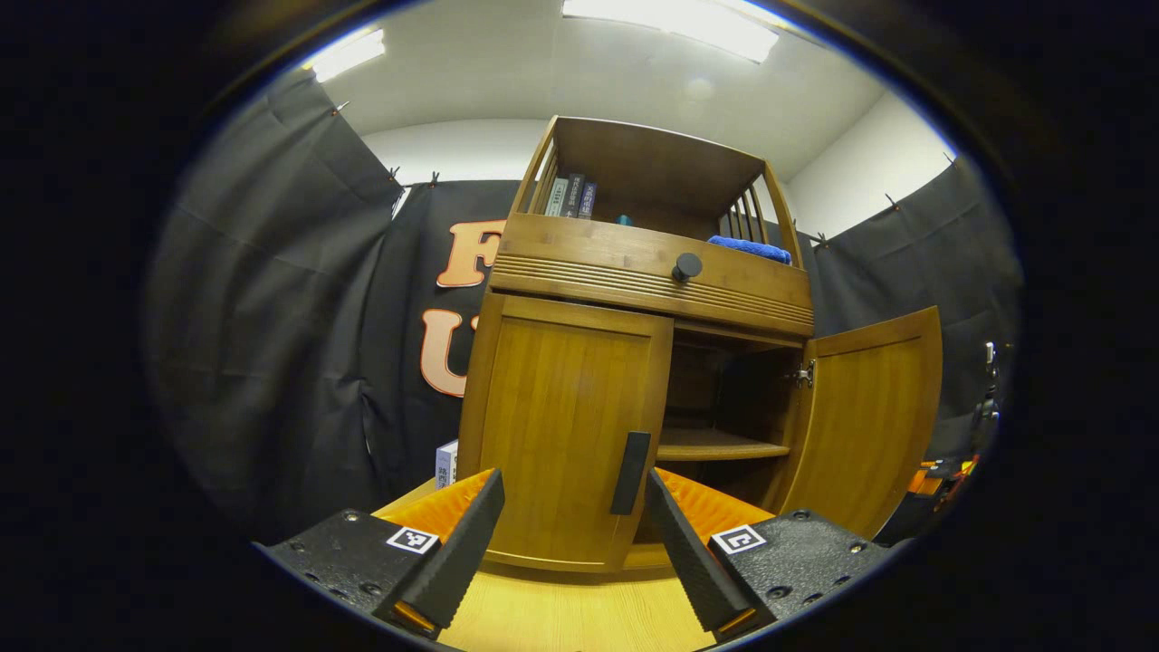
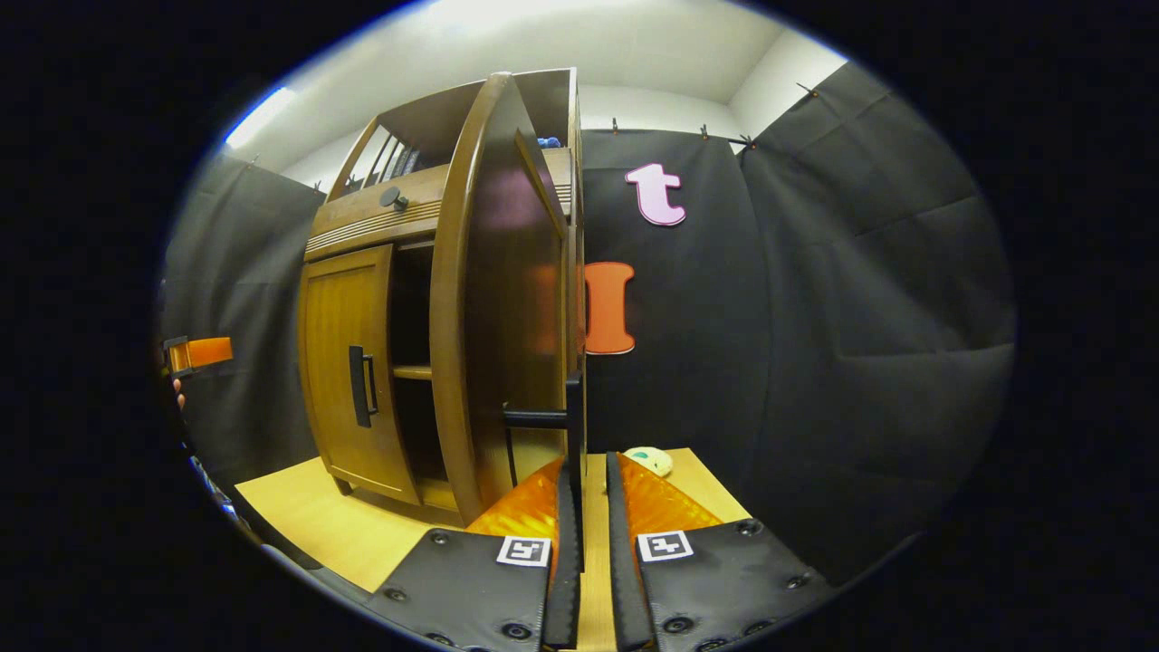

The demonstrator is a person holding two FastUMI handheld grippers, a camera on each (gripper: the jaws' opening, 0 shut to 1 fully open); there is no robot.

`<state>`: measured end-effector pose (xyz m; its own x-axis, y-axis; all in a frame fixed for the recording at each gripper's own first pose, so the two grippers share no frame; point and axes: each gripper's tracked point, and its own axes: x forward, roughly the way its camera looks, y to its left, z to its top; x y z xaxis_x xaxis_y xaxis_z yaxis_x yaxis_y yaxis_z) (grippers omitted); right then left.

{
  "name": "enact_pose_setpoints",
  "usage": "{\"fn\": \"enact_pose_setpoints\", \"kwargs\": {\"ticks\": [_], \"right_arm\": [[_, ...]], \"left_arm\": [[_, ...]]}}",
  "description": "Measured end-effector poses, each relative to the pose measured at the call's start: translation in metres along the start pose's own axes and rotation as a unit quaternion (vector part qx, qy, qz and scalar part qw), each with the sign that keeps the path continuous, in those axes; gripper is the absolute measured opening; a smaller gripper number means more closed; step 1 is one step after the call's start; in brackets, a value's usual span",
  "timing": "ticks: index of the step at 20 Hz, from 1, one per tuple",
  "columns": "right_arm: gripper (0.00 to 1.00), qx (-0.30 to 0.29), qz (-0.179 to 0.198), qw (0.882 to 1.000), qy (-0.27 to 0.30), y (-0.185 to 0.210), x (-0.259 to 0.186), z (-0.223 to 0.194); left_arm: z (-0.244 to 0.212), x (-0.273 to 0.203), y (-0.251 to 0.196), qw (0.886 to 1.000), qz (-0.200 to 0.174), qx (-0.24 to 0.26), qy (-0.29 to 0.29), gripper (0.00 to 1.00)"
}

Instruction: Open the right door of the double-door shoe cabinet with the right hand, and open the left door with the left hand.

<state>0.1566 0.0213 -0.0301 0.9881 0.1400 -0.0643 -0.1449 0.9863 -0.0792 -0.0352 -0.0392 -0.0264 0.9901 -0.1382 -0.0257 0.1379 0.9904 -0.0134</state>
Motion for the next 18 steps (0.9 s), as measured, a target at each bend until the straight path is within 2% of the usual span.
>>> {"fn": "enact_pose_setpoints", "kwargs": {"ticks": [3,4,6,7,9,11,13,14,17,18], "right_arm": [[0.22,0.002,0.024,1.000,-0.001,0.003,0.000,0.000],[0.10,0.004,0.031,1.000,0.001,0.004,0.001,-0.001],[0.10,0.012,0.036,0.999,0.002,0.005,0.000,0.000],[0.34,0.012,0.039,0.999,0.004,0.008,0.001,-0.002],[0.19,0.010,0.040,0.999,-0.002,0.007,0.001,0.001],[0.38,0.011,0.038,0.999,-0.009,0.007,0.003,0.002],[0.40,0.011,0.028,1.000,-0.008,0.003,0.003,0.002],[0.40,0.011,0.021,1.000,-0.011,0.000,0.002,0.002],[0.43,0.008,-0.003,1.000,-0.006,-0.006,-0.003,0.000],[0.44,0.007,-0.014,1.000,-0.008,-0.011,-0.006,0.000]], "left_arm": [[0.001,0.002,0.005,1.000,0.006,0.002,-0.004,0.95],[0.000,0.003,0.007,1.000,0.007,0.002,-0.003,0.95],[-0.001,0.005,0.008,1.000,0.008,0.000,-0.004,0.95],[-0.001,0.006,0.008,1.000,0.009,0.000,-0.004,0.95],[-0.002,0.007,0.008,1.000,0.009,-0.001,-0.004,0.95],[-0.003,0.008,0.007,1.000,0.007,-0.001,-0.004,0.95],[-0.004,0.008,0.009,1.000,0.009,-0.001,-0.005,0.92],[-0.006,0.008,0.008,1.000,0.009,-0.001,-0.004,0.95],[-0.008,0.011,0.006,1.000,0.006,-0.003,0.000,0.95],[-0.008,0.010,0.007,1.000,0.006,-0.003,-0.001,0.92]]}}
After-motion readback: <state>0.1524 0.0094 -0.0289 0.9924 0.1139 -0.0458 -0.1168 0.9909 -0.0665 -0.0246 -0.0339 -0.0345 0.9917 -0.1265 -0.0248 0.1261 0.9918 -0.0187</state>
